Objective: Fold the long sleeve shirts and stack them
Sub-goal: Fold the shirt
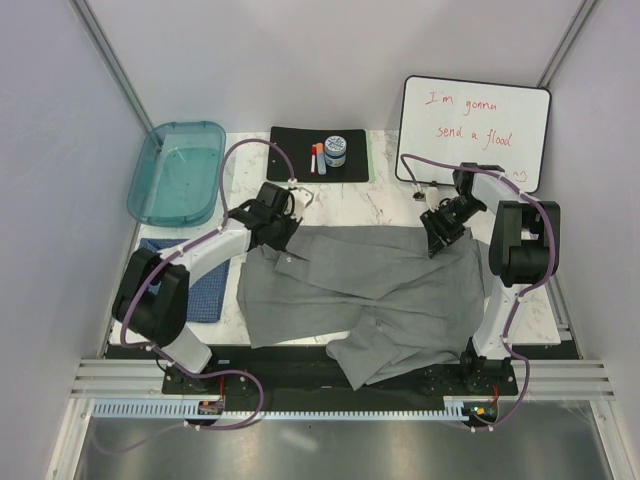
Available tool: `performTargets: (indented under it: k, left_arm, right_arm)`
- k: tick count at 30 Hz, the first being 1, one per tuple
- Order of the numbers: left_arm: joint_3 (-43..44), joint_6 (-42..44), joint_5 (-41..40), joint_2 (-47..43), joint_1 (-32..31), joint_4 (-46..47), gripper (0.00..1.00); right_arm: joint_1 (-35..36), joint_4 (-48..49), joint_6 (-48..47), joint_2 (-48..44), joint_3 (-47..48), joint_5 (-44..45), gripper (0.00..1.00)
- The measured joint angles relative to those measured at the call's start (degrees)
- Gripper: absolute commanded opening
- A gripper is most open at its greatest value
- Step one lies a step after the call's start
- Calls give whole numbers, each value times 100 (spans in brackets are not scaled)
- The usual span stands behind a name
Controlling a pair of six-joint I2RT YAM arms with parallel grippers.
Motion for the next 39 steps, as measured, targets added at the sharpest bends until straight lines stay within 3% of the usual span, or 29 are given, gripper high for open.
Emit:
performTargets:
  k: [5, 6, 7, 9, 10, 11, 19, 29, 39]
  left_arm:
    - [-83, 160, -144, -271, 293, -74, 5]
    - [-111, 186, -155, -275, 337, -70, 11]
    - [-177, 229, -184, -275, 389, -44, 29]
    - [-286, 330, -245, -273, 433, -39, 42]
    - [-334, 372, -260, -273, 448, -44, 53]
    - [-361, 400, -251, -271, 461, -61, 55]
    - [-367, 457, -24, -367, 463, -92, 56]
    - [-407, 474, 365, -686, 188, -302, 54]
    - [-341, 474, 474, 415, 389, -267, 48]
  right_arm:
    - [-4, 72, 2, 0, -22, 61, 46]
    - [-4, 74, 4, 0, -24, 70, 46]
    - [-4, 92, 9, 0, -33, 83, 46]
    - [-4, 101, 13, 0, -35, 96, 46]
    - [-4, 107, 13, 0, -35, 103, 46]
    - [-4, 109, 13, 0, -35, 105, 47]
    - [-4, 81, 48, -105, -7, 157, 52]
    - [24, 74, 33, -684, -13, 365, 41]
    - [35, 479, 179, -46, -304, 846, 41]
